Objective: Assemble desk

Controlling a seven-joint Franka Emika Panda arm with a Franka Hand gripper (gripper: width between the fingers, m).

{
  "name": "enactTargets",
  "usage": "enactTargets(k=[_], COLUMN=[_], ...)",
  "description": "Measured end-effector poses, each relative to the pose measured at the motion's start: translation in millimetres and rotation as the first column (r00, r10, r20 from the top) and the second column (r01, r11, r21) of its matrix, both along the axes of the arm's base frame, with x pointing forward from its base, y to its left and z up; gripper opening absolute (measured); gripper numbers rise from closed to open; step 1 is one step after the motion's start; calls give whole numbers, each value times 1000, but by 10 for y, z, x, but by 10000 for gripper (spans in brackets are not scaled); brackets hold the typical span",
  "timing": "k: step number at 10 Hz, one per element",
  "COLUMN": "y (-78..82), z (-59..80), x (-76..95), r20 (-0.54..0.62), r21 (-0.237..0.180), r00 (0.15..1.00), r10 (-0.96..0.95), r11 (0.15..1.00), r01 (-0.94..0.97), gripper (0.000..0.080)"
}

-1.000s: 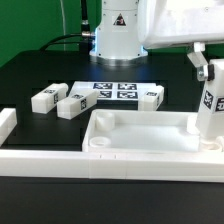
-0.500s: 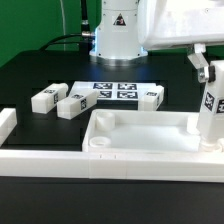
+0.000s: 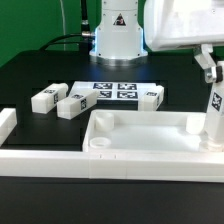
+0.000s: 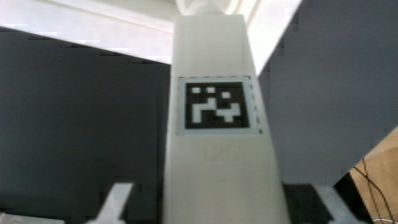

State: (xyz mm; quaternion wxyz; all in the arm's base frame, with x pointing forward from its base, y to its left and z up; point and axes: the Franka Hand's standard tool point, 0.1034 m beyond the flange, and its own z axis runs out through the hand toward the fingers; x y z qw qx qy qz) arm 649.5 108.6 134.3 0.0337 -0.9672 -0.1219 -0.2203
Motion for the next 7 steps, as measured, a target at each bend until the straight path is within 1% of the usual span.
enactTargets(k=[7], y=[-2], z=[10], x=[-4], r20=[1], r21=[-2], r00=[1000], r10=[4], r11=[1000], r01=[-4], gripper=[291])
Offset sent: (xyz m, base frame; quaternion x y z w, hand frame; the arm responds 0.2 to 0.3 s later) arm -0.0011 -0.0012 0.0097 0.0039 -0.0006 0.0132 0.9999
